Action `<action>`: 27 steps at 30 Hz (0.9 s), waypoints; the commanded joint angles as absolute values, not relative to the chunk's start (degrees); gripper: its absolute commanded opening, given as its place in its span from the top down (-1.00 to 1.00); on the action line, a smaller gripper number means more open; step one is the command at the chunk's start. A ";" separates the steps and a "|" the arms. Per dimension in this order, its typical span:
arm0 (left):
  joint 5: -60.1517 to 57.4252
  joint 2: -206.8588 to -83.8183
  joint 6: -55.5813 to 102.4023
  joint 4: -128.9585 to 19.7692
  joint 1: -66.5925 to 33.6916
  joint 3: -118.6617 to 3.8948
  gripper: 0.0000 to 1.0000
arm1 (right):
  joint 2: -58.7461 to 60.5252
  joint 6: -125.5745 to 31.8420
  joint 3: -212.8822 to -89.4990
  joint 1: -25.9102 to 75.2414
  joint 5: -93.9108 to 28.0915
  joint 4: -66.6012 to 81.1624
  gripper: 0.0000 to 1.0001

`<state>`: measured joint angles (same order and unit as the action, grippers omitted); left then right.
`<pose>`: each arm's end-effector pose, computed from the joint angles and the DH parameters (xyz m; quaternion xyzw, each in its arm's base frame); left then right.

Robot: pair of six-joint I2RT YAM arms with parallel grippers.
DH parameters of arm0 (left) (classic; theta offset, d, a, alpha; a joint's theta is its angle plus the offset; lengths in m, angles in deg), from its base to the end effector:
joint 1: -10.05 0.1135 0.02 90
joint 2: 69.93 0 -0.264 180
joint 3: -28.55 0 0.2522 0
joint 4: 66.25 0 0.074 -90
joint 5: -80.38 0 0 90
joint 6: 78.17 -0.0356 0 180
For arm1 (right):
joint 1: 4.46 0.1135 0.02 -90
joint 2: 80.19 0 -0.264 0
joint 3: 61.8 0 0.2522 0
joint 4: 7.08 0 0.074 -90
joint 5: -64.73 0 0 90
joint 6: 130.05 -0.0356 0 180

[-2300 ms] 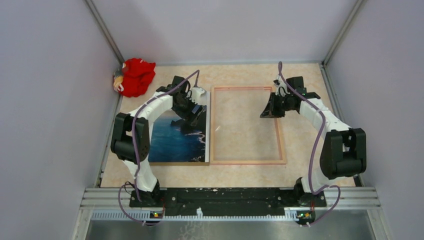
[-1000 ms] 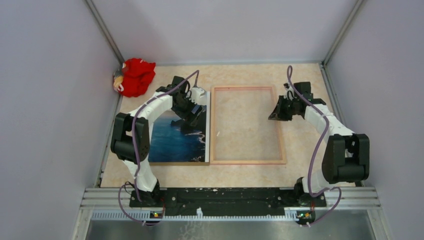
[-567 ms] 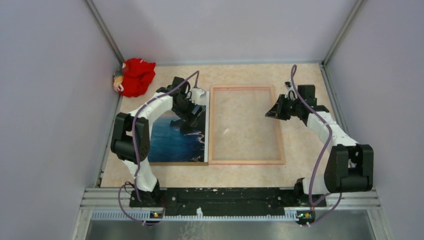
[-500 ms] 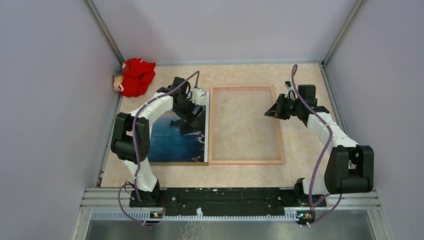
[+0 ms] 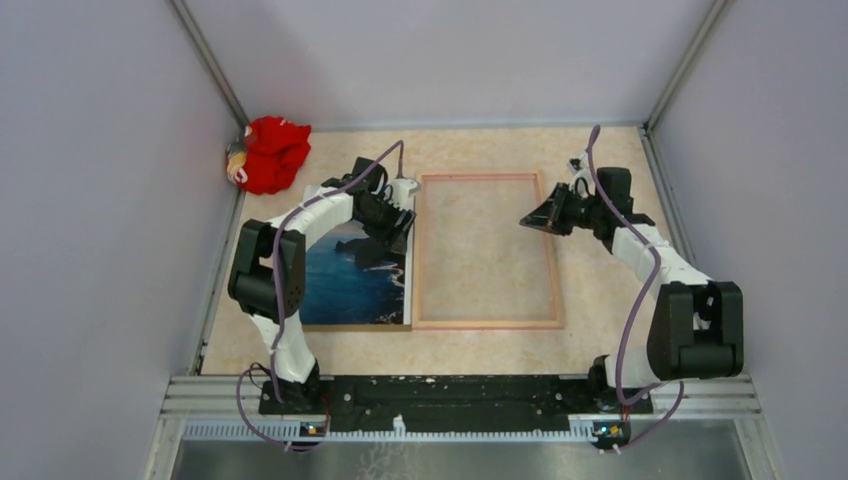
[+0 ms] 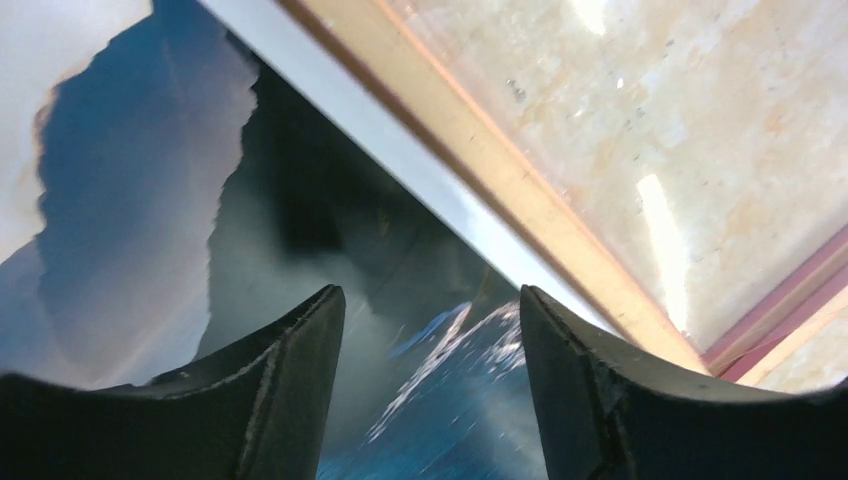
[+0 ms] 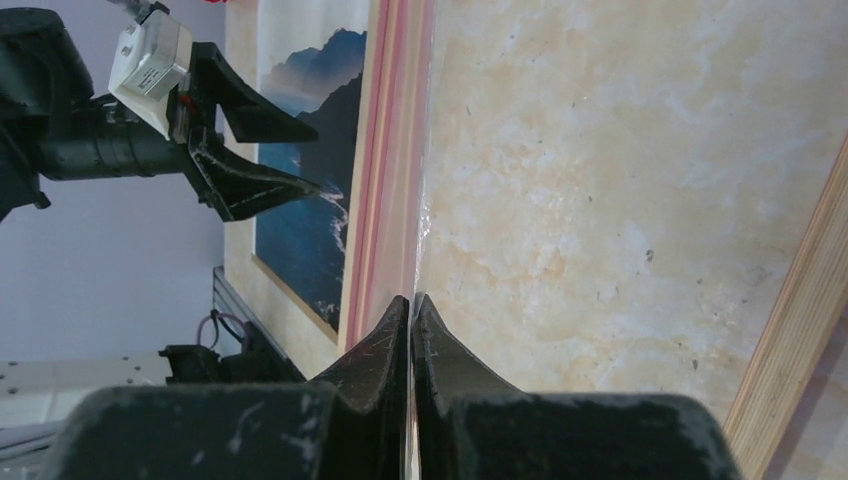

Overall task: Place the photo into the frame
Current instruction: Adjust the photo frame item on the photo frame.

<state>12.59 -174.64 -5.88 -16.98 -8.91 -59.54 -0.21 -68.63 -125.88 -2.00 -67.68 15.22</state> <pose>0.3478 -0.1337 0.1991 0.3401 0.8983 -0.1906 0.2029 0.2941 0.0367 0.2424 0.0356 0.8527 0.4225 0.3053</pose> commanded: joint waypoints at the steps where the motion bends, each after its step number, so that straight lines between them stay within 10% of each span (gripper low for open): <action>1: 18.73 -175.56 -3.50 -20.33 -9.22 -58.95 -0.36 | 1.29 -72.90 -126.91 -1.97 -72.83 10.65 1.00; 15: 24.97 -179.90 -2.33 -20.63 -9.52 -59.08 0.33 | -1.56 -84.08 -122.48 -1.96 -78.13 -1.21 1.00; 27: 25.02 -182.15 -1.92 -21.03 -9.81 -58.88 0.44 | -2.16 -91.11 -120.84 -1.48 -77.99 -6.44 1.00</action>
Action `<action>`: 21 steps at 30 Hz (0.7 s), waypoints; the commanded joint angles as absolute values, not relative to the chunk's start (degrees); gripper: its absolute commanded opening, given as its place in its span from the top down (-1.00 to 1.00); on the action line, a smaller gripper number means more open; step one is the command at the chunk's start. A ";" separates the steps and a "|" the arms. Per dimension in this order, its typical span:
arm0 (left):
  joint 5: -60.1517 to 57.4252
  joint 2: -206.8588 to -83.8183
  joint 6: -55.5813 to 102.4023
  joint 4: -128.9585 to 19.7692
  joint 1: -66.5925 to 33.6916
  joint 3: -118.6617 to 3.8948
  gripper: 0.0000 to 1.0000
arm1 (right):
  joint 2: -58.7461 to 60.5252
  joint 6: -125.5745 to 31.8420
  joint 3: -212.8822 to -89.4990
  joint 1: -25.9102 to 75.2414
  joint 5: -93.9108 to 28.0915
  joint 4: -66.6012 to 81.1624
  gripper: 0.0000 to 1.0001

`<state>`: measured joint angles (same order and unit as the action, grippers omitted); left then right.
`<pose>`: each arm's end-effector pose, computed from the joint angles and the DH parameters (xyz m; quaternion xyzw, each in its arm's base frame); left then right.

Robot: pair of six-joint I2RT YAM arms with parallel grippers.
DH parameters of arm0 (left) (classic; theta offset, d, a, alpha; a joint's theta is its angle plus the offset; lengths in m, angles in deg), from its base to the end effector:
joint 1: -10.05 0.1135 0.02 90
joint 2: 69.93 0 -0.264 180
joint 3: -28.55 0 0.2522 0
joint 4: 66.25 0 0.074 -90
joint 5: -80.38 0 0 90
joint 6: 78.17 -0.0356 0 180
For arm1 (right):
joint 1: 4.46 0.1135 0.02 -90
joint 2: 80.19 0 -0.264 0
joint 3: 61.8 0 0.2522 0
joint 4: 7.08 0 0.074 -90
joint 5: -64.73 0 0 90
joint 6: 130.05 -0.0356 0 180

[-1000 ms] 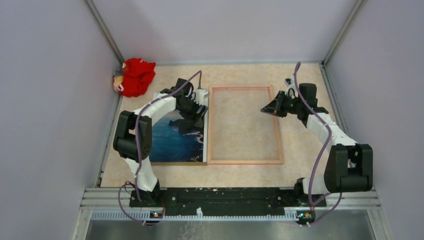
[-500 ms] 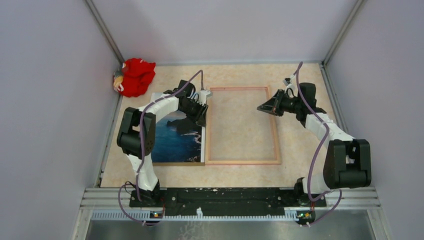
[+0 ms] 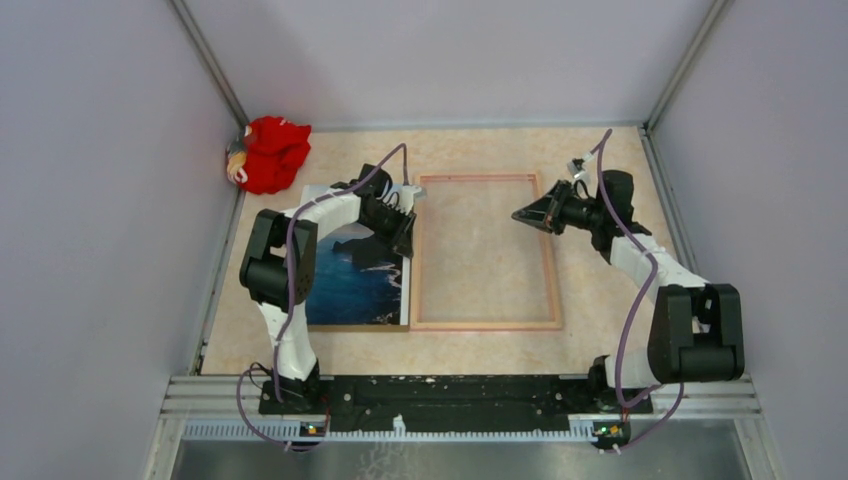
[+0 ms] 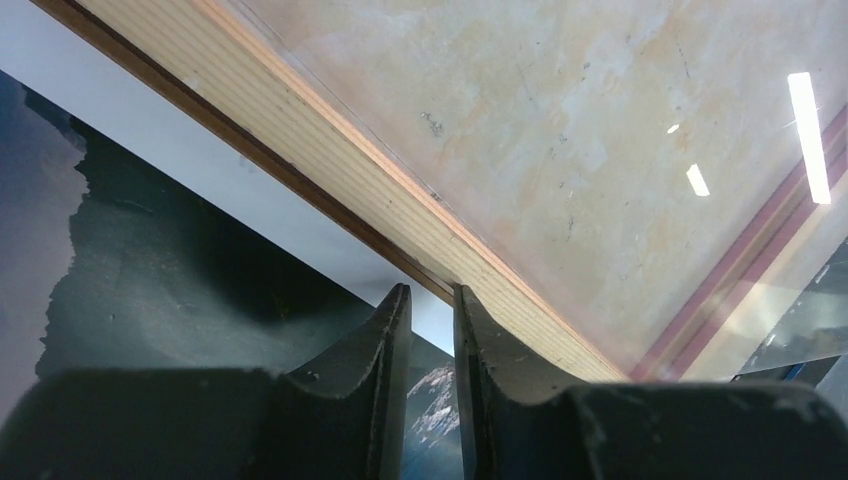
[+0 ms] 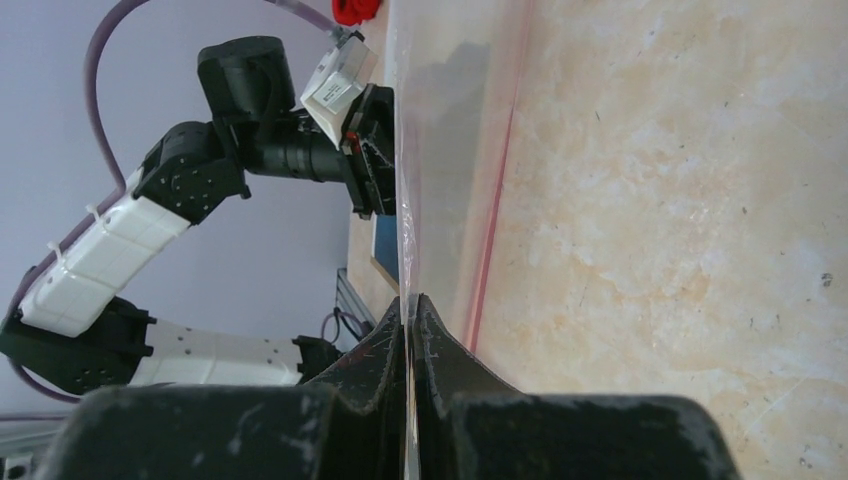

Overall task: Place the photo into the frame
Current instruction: Adjust the photo frame item on the photo frame.

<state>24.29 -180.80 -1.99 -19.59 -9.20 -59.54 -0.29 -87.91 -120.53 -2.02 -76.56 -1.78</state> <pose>0.3550 -0.1450 0.1656 0.3178 0.8874 -0.2947 0.1569 0.2936 0.0403 0.2394 0.0857 0.7950 0.5348 0.2732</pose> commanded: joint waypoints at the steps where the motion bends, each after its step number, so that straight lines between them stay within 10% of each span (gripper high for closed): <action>1: 25.01 -182.08 -1.91 -21.03 -9.88 -58.80 0.44 | -2.16 -90.86 -121.32 -1.21 -77.67 -5.95 1.00; 21: 24.00 -181.47 -2.19 -20.99 -9.99 -58.01 0.49 | 0.89 -90.70 -122.31 2.13 -76.27 -6.45 1.00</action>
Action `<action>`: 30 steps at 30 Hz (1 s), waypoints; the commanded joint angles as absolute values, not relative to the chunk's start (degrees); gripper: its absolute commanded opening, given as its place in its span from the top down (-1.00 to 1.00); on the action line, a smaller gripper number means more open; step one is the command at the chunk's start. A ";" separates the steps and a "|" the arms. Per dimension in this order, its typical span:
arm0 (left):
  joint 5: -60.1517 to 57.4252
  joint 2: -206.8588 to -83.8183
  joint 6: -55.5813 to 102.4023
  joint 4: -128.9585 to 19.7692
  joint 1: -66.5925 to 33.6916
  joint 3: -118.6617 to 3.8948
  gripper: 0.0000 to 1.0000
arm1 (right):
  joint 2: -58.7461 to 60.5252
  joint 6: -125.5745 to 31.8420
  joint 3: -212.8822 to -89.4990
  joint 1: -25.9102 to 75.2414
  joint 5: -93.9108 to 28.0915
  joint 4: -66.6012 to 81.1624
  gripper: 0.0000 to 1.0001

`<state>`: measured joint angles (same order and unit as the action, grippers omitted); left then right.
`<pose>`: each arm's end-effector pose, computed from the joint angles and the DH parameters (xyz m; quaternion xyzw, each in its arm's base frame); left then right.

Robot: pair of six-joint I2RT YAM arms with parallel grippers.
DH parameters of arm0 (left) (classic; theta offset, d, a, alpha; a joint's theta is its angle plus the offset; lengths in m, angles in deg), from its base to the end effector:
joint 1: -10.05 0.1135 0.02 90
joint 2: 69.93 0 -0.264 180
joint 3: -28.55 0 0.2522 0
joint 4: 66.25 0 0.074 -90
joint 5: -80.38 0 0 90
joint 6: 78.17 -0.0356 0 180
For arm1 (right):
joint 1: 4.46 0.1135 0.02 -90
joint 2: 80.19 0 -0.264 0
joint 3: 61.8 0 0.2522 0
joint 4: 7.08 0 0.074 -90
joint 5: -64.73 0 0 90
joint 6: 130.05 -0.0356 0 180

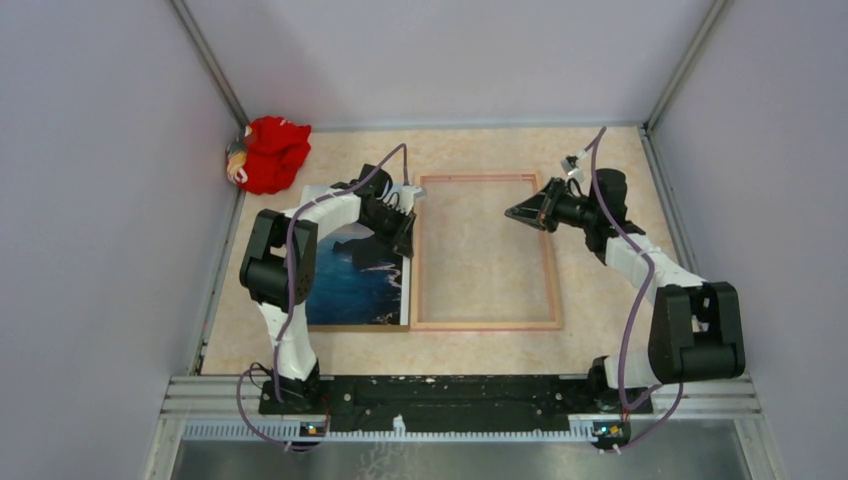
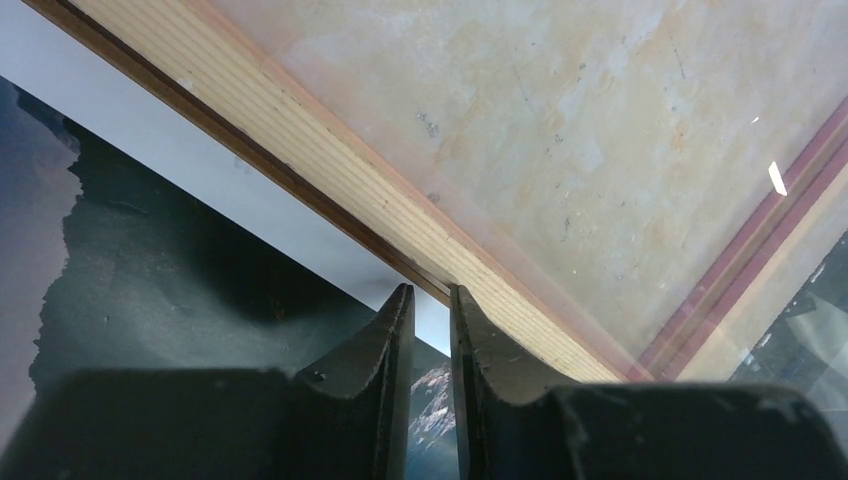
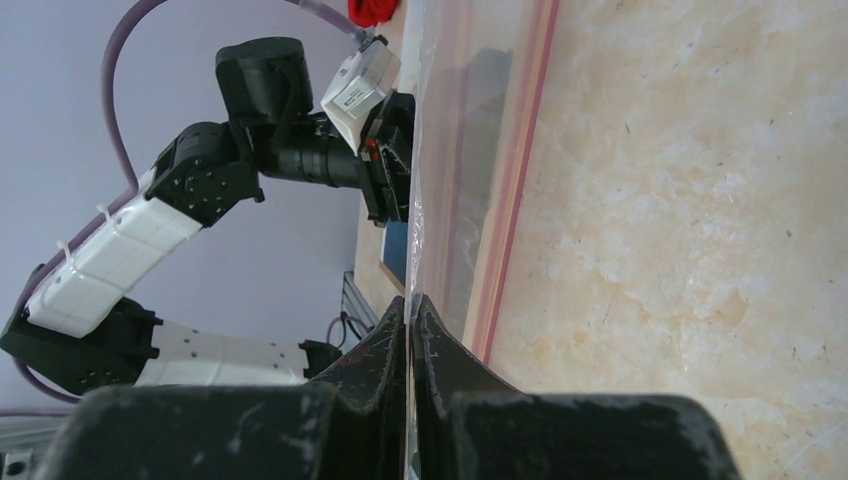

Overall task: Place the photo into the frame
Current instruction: Adjust the photo frame item on the photo frame.

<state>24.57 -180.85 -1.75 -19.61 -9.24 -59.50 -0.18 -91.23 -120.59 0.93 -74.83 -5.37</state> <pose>0.3547 -0.1454 0.1652 0.3163 0.8874 -0.2974 0.1554 0.2949 0.0550 0.2444 0.0811 0.7873 0.5453 0.2761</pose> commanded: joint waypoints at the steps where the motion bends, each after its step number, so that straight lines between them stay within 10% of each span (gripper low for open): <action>1: 23.92 -181.42 -2.26 -20.94 -9.98 -58.03 0.50 | 1.26 -90.60 -122.50 2.13 -76.20 -6.42 1.00; 30: 22.98 -180.41 -2.59 -19.31 -10.12 -59.12 0.65 | 2.92 -79.73 -121.94 -0.86 -69.58 9.92 1.00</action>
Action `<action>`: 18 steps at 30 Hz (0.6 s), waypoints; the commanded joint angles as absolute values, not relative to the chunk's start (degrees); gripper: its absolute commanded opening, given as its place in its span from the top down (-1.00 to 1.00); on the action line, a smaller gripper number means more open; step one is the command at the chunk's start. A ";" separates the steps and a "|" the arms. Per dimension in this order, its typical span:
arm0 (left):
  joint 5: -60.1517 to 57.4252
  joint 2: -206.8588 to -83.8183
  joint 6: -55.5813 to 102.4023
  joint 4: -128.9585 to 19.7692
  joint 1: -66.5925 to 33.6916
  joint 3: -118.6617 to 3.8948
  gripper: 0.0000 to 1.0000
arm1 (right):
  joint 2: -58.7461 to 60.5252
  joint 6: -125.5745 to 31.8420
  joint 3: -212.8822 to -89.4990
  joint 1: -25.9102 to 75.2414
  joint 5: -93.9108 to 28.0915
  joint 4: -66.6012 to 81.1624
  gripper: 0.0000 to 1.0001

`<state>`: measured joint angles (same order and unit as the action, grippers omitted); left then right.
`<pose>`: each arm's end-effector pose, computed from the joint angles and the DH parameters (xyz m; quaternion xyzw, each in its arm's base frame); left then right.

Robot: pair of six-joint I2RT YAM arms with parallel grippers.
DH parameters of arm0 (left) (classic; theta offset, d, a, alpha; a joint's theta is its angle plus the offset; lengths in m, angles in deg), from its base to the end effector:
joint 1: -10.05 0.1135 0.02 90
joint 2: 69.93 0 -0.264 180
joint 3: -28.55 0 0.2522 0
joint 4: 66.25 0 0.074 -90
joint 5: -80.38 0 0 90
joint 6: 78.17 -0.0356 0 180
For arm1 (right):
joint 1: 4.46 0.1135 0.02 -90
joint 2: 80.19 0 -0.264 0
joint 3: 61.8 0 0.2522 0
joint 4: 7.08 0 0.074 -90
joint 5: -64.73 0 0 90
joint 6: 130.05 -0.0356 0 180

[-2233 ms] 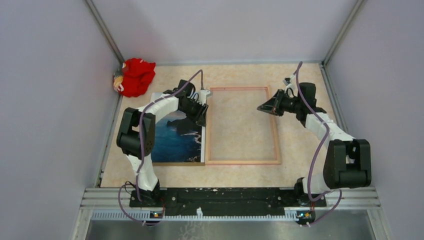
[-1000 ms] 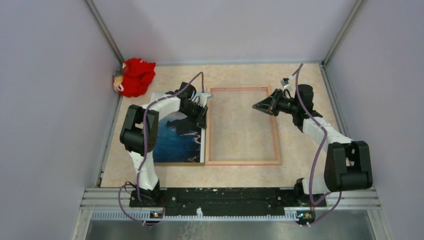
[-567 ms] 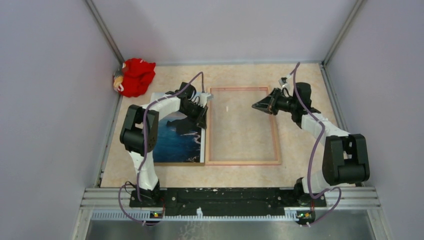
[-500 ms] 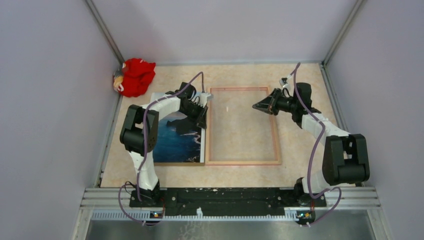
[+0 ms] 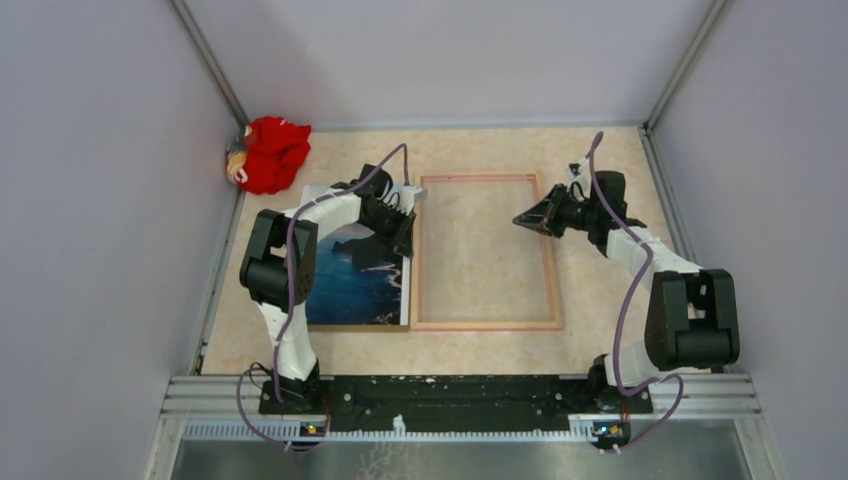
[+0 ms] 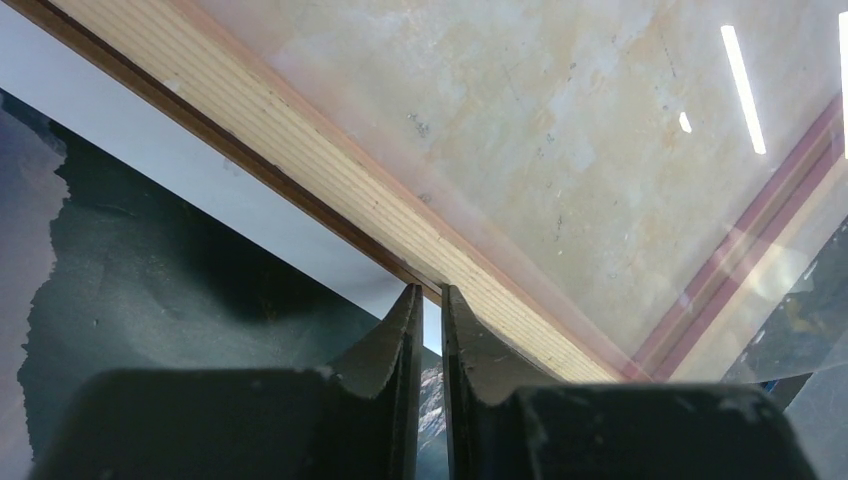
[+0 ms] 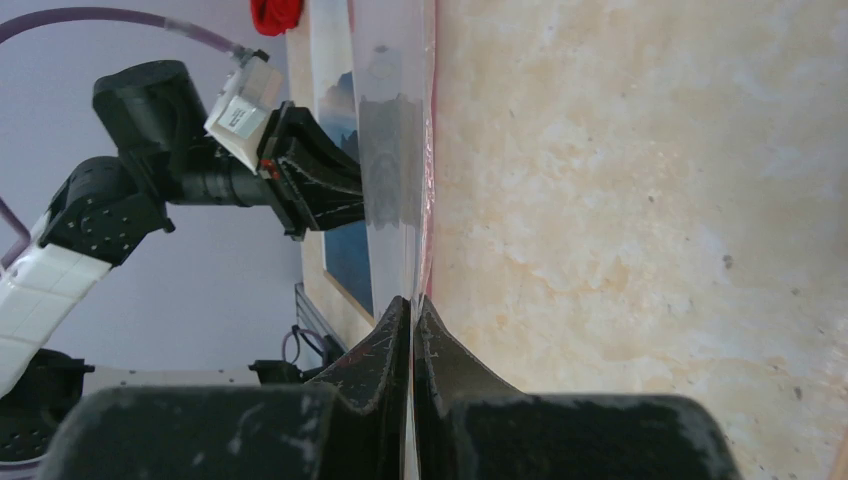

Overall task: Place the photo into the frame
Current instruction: Adjust the photo frame item on the photo frame.

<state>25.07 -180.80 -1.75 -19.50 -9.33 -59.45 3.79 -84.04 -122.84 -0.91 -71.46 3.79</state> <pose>0.3540 -0.1460 0.1654 0.3171 0.8859 -0.3016 0.1538 0.3044 0.0446 0.2229 0.1071 0.8253 0.4913 0.2570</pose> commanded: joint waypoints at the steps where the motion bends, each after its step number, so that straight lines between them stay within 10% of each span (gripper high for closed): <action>1: 22.91 -180.41 -2.62 -19.27 -10.09 -59.21 0.66 | 2.90 -79.25 -122.03 -1.08 -69.44 10.52 1.00; 18: 22.63 -181.10 -2.32 -19.02 -10.32 -60.03 0.67 | 1.51 -73.80 -125.93 -1.38 -67.86 17.50 1.00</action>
<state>24.46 -180.67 -1.75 -18.89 -9.41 -59.65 3.53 -75.12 -123.76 -2.46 -65.21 15.18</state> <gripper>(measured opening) 0.167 0.005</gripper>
